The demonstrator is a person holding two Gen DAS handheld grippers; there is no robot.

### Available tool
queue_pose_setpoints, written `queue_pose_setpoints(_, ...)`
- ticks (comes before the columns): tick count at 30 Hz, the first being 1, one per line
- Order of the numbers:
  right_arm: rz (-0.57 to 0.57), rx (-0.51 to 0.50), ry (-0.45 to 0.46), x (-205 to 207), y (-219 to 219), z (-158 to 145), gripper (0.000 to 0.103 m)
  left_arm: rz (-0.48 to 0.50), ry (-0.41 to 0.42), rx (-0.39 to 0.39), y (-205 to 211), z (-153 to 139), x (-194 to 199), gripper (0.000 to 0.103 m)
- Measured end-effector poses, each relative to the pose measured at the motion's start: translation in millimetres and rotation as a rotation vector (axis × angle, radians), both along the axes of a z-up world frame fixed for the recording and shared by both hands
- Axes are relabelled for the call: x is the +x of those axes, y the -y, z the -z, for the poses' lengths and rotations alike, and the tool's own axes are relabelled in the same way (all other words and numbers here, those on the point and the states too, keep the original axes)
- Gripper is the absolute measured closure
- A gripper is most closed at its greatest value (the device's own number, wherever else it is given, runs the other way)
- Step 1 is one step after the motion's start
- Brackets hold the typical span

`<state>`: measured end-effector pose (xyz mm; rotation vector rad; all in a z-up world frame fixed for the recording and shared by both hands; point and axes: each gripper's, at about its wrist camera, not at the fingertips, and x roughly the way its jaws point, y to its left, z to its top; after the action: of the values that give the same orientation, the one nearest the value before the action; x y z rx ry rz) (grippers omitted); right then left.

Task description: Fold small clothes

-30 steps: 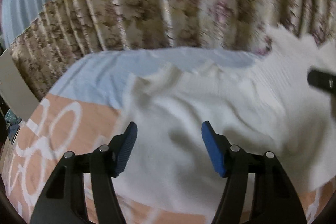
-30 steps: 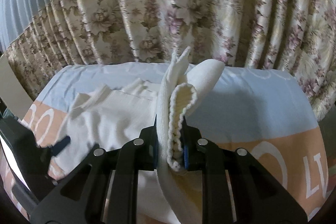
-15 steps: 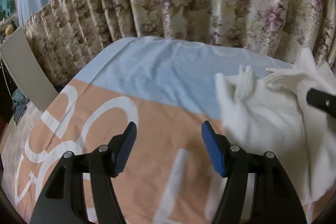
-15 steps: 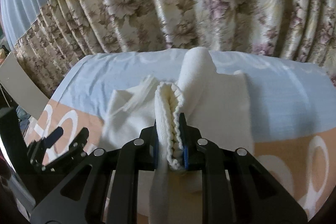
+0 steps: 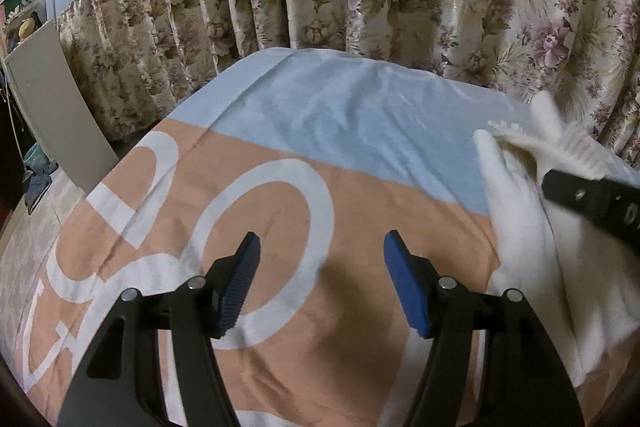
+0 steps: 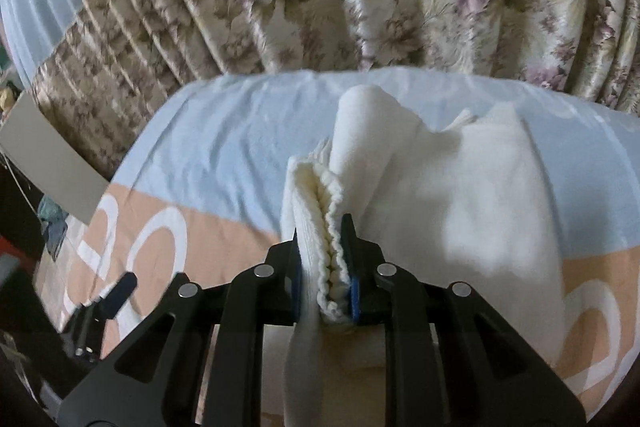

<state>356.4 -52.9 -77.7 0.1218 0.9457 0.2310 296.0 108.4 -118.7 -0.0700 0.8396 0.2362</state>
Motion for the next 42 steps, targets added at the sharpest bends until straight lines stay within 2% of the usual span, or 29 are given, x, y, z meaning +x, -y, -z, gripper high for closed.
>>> queue_pose_setpoints(2,-0.017,-0.029,0.008,-3,-9,4,0.079,-0.006,0.002,0.002,-4,-1,-2,0.038)
queue_pose_setpoints(4,-0.04,-0.021,0.015,-7,-14,2,0.066,-0.014,0.001,0.0,-8,-2,-3,0.038)
queue_pose_setpoints(6,-0.057,0.01,0.022,-11,-14,-4,0.064,-0.022,0.001,-0.009,-12,-4,-4,0.038)
queue_pose_setpoints(8,-0.088,0.054,0.044,-20,-13,-20,0.061,-0.025,0.007,-0.018,-13,-9,-6,0.038)
queue_pose_setpoints(10,-0.09,0.071,0.076,-28,-8,-33,0.051,-0.02,0.015,-0.021,-9,-14,-10,0.038)
queue_pose_setpoints(12,-0.072,0.116,0.116,-40,7,-52,0.048,-0.005,0.028,-0.034,-3,-23,-17,0.038)
queue_pose_setpoints(14,-0.051,0.116,0.144,-48,21,-63,0.047,0.014,0.039,-0.055,4,-31,-25,0.037)
queue_pose_setpoints(17,-0.013,0.078,0.172,-58,43,-70,0.047,0.057,0.072,-0.079,25,-48,-43,0.032)
queue_pose_setpoints(19,0.016,0.038,0.182,-66,60,-69,0.047,0.098,0.092,-0.065,45,-58,-55,0.032)
queue_pose_setpoints(25,0.109,-0.225,0.238,-99,98,-53,0.047,0.17,0.094,-0.032,92,-63,-63,0.03)
queue_pose_setpoints(31,0.18,-0.275,0.212,-133,145,-32,0.045,0.178,0.08,-0.014,108,-50,-51,0.03)
queue_pose_setpoints(32,0.187,-0.271,0.206,-137,151,-29,0.045,0.187,0.065,-0.022,110,-45,-46,0.032)
queue_pose_setpoints(33,0.197,-0.265,0.198,-141,157,-26,0.044,0.196,0.059,-0.028,110,-41,-45,0.054)
queue_pose_setpoints(35,0.211,-0.252,0.186,-149,165,-22,0.042,0.221,0.019,-0.057,112,-31,-41,0.074)
queue_pose_setpoints(37,0.217,-0.232,0.174,-154,170,-18,0.039,0.223,0.021,-0.097,110,-32,-43,0.074)
queue_pose_setpoints(38,0.214,-0.228,0.171,-156,171,-16,0.039,0.218,0.041,-0.108,107,-37,-46,0.073)
queue_pose_setpoints(40,0.212,-0.227,0.171,-158,171,-15,0.039,0.216,0.079,-0.133,101,-46,-56,0.057)
queue_pose_setpoints(41,0.211,-0.22,0.171,-159,171,-14,0.038,0.215,0.099,-0.143,98,-51,-60,0.041)
queue_pose_setpoints(42,0.21,-0.215,0.169,-158,171,-14,0.038,0.215,0.115,-0.153,97,-55,-63,0.035)
